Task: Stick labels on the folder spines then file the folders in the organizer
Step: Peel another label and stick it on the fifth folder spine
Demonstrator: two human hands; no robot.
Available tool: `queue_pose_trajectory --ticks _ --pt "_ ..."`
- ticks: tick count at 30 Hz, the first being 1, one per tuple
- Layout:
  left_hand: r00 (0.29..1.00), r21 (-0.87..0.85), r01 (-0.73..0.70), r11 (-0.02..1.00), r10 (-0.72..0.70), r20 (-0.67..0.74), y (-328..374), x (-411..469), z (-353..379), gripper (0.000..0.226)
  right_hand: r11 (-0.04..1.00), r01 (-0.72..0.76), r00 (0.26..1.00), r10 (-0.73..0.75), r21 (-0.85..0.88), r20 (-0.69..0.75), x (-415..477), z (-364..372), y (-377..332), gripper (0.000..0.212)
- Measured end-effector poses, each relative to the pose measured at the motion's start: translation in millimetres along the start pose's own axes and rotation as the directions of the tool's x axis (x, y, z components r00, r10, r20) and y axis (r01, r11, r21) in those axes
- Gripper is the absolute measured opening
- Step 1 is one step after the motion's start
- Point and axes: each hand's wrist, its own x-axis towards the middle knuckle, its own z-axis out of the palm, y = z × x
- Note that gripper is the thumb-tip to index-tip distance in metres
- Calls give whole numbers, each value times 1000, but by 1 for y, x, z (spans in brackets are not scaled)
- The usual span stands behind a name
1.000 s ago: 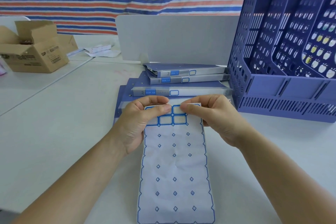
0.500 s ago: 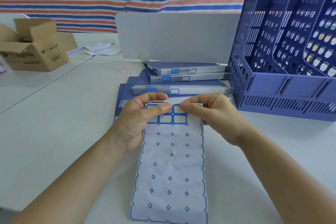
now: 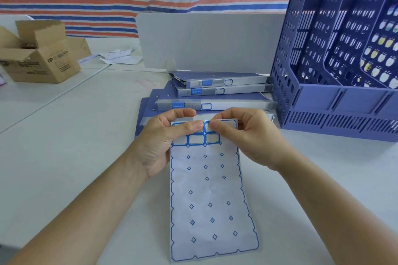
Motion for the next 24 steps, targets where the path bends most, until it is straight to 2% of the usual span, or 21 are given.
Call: queue_pose_trajectory --ticks 4,9,15,24 --pt "1000 -38 28 999 -28 1 0 1 -2 39 992 96 995 -98 -84 -15 0 2 0 8" --pt "998 -83 58 995 -57 15 0 1 0 37 983 148 988 -151 -107 -21 1 4 2 7" --pt "996 -161 89 983 -85 31 0 2 -2 32 992 106 993 -109 -69 -38 3 5 4 10" --pt "998 -159 58 986 -52 44 1 2 -4 36 995 87 995 -90 -57 -49 1 6 -1 8"
